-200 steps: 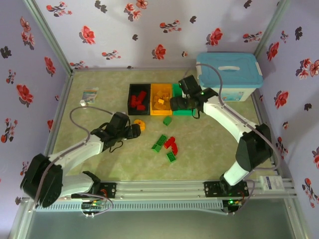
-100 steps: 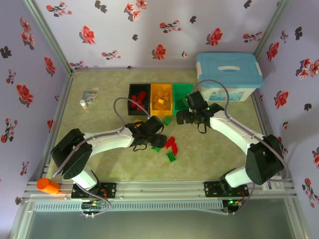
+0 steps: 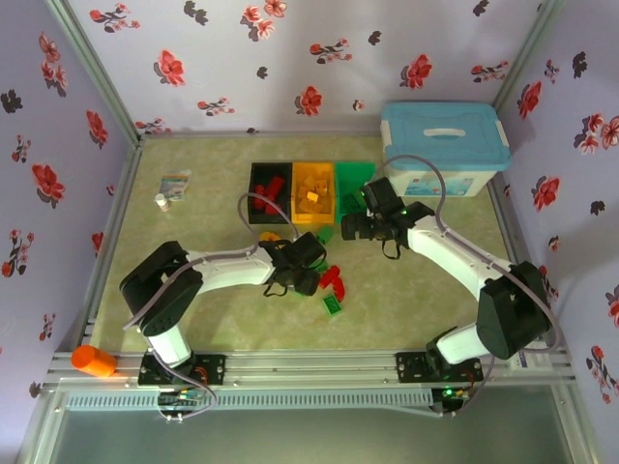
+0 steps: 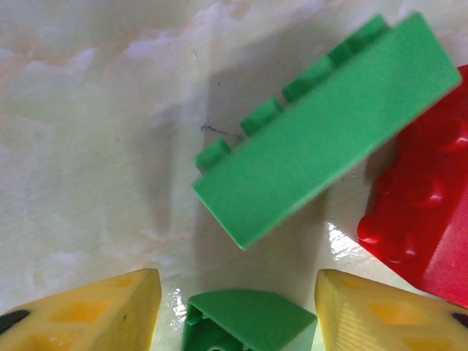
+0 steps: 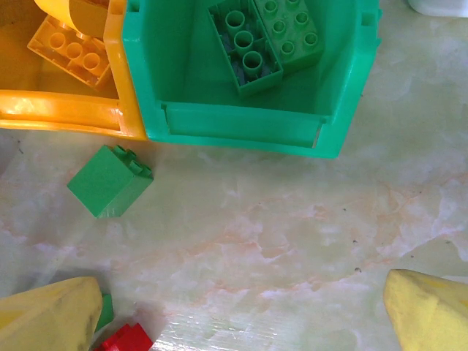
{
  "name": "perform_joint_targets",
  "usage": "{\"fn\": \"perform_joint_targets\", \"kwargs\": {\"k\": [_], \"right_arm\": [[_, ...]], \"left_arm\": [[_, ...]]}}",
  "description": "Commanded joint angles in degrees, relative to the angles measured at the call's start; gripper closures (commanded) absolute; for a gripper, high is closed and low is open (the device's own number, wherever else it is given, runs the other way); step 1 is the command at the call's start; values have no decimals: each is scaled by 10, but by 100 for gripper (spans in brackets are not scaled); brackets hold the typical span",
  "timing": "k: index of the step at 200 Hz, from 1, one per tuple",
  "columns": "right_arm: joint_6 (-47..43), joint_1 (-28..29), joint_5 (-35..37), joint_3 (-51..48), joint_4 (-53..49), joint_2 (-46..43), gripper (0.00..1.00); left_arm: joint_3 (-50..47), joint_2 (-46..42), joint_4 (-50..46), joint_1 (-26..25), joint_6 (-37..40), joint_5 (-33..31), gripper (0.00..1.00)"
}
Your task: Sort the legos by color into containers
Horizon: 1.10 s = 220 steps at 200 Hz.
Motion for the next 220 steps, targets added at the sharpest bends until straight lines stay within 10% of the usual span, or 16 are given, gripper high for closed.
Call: {"fn": "perform_joint_targets", "kwargs": {"k": [1, 220], "right_arm": [[11, -4, 2, -19, 5, -23, 1], [47, -33, 83, -72, -12, -136, 1]], "left_arm": [[18, 10, -33, -8, 10, -8, 45], [171, -31, -98, 17, 48, -21, 69]]}}
